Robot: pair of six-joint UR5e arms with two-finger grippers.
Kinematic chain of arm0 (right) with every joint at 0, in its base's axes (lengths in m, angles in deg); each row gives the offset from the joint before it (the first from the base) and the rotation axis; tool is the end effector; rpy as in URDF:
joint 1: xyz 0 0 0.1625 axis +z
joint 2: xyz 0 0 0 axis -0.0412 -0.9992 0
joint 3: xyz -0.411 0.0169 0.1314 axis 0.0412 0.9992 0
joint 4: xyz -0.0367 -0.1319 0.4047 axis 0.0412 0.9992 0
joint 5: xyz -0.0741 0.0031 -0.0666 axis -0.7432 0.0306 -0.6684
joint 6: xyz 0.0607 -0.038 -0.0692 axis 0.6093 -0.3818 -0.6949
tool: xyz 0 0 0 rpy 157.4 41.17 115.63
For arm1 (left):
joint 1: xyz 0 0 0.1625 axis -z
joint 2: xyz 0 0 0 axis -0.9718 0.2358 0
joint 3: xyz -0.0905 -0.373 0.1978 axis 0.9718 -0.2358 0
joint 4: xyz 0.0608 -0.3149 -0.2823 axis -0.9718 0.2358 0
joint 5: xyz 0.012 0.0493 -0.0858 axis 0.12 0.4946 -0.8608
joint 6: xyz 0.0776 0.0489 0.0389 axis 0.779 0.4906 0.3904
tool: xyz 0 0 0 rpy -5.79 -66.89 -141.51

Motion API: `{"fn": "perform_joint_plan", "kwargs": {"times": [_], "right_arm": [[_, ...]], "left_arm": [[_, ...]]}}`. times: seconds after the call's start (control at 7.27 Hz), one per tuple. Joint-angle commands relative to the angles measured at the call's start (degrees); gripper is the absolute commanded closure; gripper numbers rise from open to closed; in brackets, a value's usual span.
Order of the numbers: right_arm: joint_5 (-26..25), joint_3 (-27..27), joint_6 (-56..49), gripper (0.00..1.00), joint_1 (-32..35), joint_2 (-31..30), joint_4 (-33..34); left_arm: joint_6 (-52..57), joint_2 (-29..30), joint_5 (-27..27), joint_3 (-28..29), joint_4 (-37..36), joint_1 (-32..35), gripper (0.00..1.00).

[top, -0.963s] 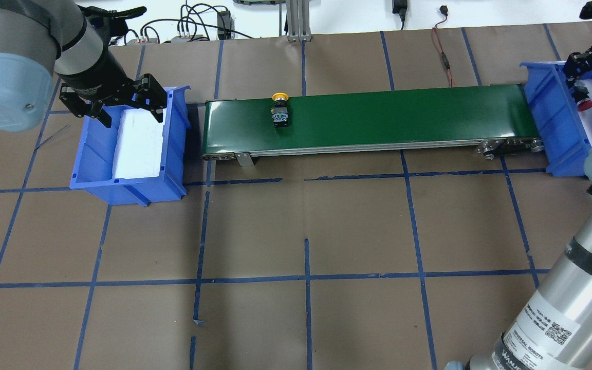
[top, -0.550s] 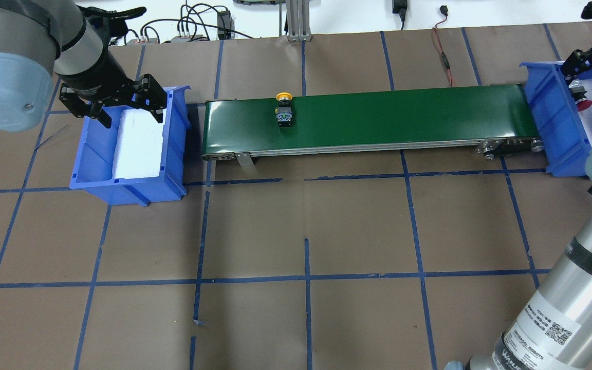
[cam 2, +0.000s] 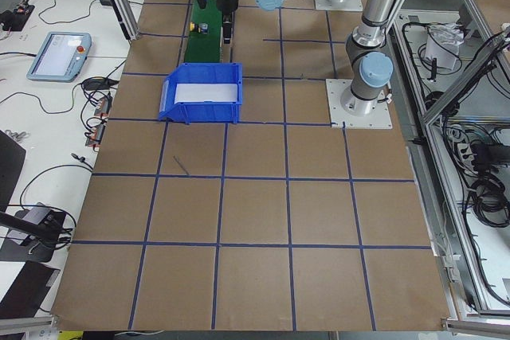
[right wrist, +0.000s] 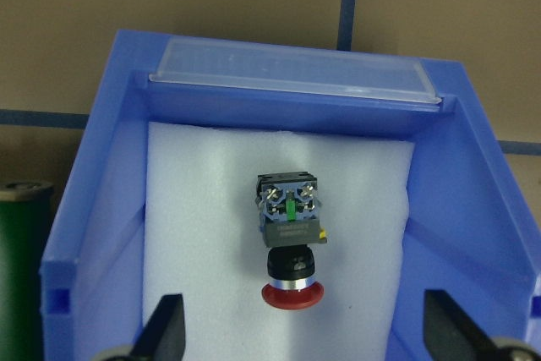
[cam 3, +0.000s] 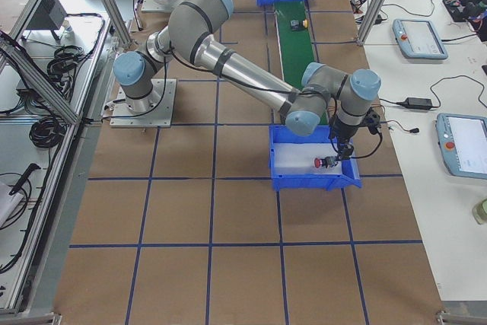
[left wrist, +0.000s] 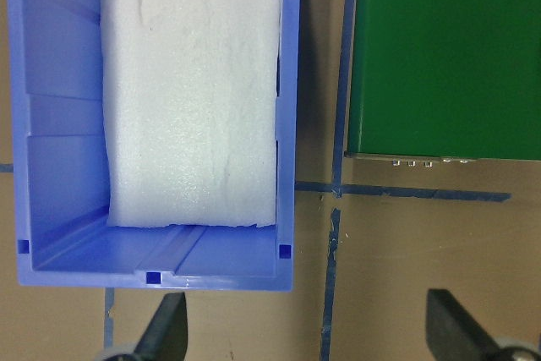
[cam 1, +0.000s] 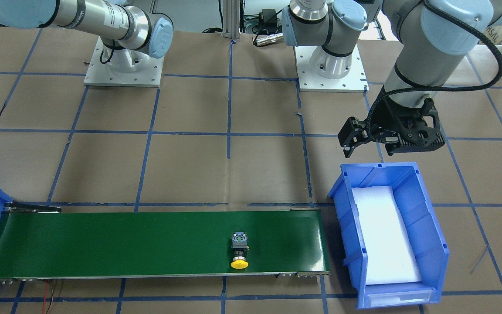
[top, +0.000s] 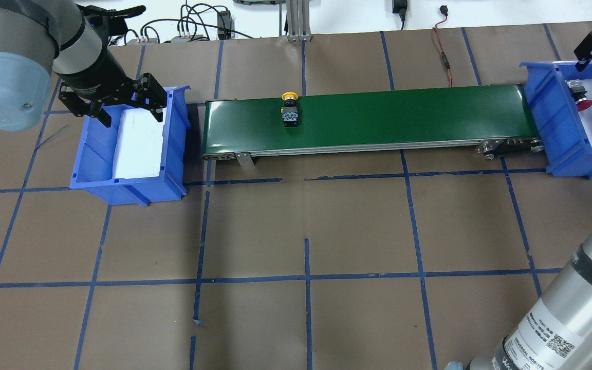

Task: Transport two buttons from left to right
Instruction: 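Open the right gripper and raise it over the conveyor belt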

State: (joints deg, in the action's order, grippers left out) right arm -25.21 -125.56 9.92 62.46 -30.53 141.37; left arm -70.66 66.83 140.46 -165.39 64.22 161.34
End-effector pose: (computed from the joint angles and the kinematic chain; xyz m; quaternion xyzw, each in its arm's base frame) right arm -0.2873 -0.7518 0.3267 0.0406 -0.9977 0.0122 0.0524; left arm -0.0851 -0.5488 0.4435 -0.0349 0.9987 -0.0360 0.0050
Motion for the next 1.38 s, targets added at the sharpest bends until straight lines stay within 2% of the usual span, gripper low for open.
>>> {"fn": "perform_joint_plan", "kwargs": {"times": [0.0, 0.69, 0.83, 1.1, 1.24], "right_arm": [[3.43, -0.06, -0.07, 0.02, 1.24, -3.24, -2.92], [3.45, -1.72, 4.47, 0.00, 21.43, -13.43, -12.48], [3.71, -5.12, 4.50, 0.00, 23.55, -16.85, -13.73], [3.10, -16.96, 4.58, 0.00, 28.56, -22.48, -12.35], [3.79, -18.41, 12.42, 0.00, 28.93, -24.34, -8.42]], "left_arm": [[0.28, -0.31, 0.08, 0.03, 0.79, -0.43, 0.00], [-2.52, -0.75, -0.97, 0.99, 1.50, -0.43, 0.00], [-1.92, -1.18, -0.45, 1.08, 2.11, -0.43, 0.00], [-1.13, -2.59, -0.53, -0.15, 2.73, -0.25, 0.00], [-1.12, -2.25, -0.79, -0.06, 3.08, -0.16, 0.00]]}}
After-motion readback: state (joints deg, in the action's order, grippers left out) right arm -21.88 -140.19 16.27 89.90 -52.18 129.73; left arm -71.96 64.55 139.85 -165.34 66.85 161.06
